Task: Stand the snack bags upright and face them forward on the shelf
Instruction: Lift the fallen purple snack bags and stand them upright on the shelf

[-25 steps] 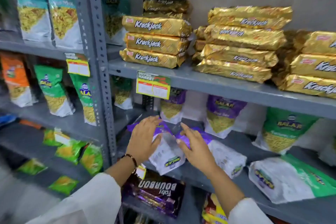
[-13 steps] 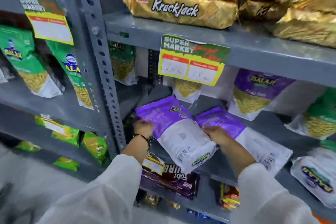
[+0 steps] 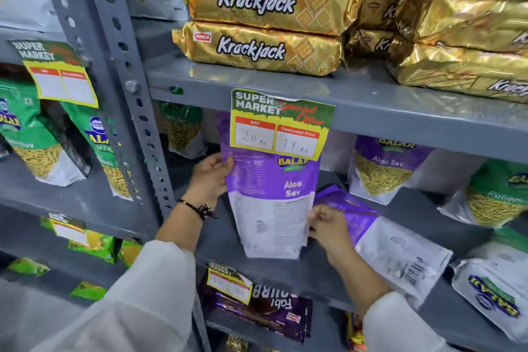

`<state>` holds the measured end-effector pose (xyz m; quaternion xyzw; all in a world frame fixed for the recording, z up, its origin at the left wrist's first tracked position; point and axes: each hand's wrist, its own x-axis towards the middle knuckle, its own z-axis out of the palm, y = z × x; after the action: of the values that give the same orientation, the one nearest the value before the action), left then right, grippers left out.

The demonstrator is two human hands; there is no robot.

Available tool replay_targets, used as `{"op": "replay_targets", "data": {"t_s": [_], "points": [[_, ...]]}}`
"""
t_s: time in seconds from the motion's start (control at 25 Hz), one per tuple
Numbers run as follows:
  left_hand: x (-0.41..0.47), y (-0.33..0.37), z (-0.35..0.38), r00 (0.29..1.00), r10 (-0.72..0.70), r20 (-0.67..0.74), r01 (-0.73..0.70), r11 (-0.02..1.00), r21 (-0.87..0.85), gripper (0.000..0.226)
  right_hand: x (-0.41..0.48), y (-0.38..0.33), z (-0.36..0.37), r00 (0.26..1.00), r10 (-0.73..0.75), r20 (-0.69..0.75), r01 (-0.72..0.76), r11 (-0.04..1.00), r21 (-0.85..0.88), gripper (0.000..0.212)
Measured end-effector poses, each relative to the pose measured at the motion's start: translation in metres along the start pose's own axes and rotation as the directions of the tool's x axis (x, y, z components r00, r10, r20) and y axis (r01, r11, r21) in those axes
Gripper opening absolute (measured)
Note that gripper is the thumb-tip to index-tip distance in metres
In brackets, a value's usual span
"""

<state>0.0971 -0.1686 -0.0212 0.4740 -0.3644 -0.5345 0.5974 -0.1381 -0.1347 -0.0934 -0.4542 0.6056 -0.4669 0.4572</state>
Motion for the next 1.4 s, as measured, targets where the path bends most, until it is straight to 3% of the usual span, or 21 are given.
{"op": "replay_targets", "data": {"t_s": [0.12, 0.24, 0.4, 0.52, 0.6, 0.72, 0.8, 0.88, 0.96, 1.04, 1.12, 1.2, 1.28, 1.4], "points": [[0.000, 0.000, -0.002, 0.998, 0.049, 0.024, -0.050, 0.998, 0.038, 0.020, 0.002, 0.019, 0.011, 0.989, -0.143, -0.039, 0.140, 0.987, -0.078, 0.033], [-0.004, -0.007, -0.003, 0.995, 0.084, 0.051, -0.085, 0.996, 0.015, 0.017, -0.004, 0.020, 0.013, 0.985, -0.157, -0.070, 0.150, 0.984, -0.101, 0.033], [-0.013, -0.005, 0.006, 0.977, 0.205, 0.062, -0.207, 0.978, 0.029, 0.021, -0.041, 0.011, 0.024, 0.974, -0.168, -0.151, 0.176, 0.984, 0.039, 0.026], [-0.034, -0.009, 0.012, 0.939, 0.344, 0.025, -0.344, 0.939, -0.014, 0.024, -0.070, 0.009, 0.044, 0.975, -0.218, 0.049, 0.219, 0.975, -0.027, 0.032], [-0.056, -0.020, 0.014, 0.891, 0.450, -0.061, -0.437, 0.886, 0.154, 0.017, -0.072, 0.006, 0.049, 0.969, -0.197, 0.146, 0.217, 0.967, -0.133, 0.053], [-0.095, -0.043, 0.025, 0.765, 0.631, -0.130, -0.446, 0.665, 0.599, 0.029, -0.068, -0.003, 0.051, 0.950, -0.177, 0.257, 0.216, 0.967, -0.133, 0.090], [-0.116, -0.054, 0.044, 0.758, 0.652, -0.003, -0.486, 0.568, 0.665, 0.040, -0.065, -0.009, 0.055, 0.937, -0.241, 0.253, 0.289, 0.942, -0.169, 0.070], [-0.125, -0.053, 0.055, 0.795, 0.606, 0.028, -0.502, 0.631, 0.592, 0.043, -0.057, -0.012, 0.052, 0.956, -0.248, 0.158, 0.273, 0.948, -0.164, 0.056], [-0.107, -0.038, 0.050, 0.805, 0.569, -0.170, -0.454, 0.773, 0.443, 0.024, -0.044, -0.012, 0.039, 0.976, -0.168, 0.138, 0.167, 0.986, 0.024, 0.059], [-0.070, -0.023, 0.033, 0.815, 0.445, -0.371, -0.403, 0.896, 0.188, 0.021, -0.031, -0.014, 0.025, 0.968, -0.102, 0.229, 0.071, 0.988, 0.139, 0.054], [-0.031, -0.014, 0.022, 0.914, 0.264, -0.307, -0.300, 0.951, -0.074, 0.032, -0.018, -0.021, 0.014, 0.951, -0.062, 0.303, 0.018, 0.989, 0.145, 0.045], [-0.014, -0.017, 0.017, 0.981, 0.122, -0.149, -0.147, 0.974, -0.172, 0.024, -0.010, -0.027, 0.012, 0.939, -0.059, 0.338, 0.014, 0.991, 0.135, 0.038], [-0.015, -0.022, 0.015, 0.993, 0.066, -0.095, -0.084, 0.978, -0.193, 0.022, -0.005, -0.026, 0.013, 0.943, -0.066, 0.327, 0.028, 0.992, 0.121, 0.037], [-0.015, -0.025, 0.011, 0.990, 0.060, -0.126, -0.080, 0.983, -0.163, 0.022, -0.006, -0.023, 0.014, 0.939, -0.062, 0.338, 0.023, 0.993, 0.118, 0.046]]}}
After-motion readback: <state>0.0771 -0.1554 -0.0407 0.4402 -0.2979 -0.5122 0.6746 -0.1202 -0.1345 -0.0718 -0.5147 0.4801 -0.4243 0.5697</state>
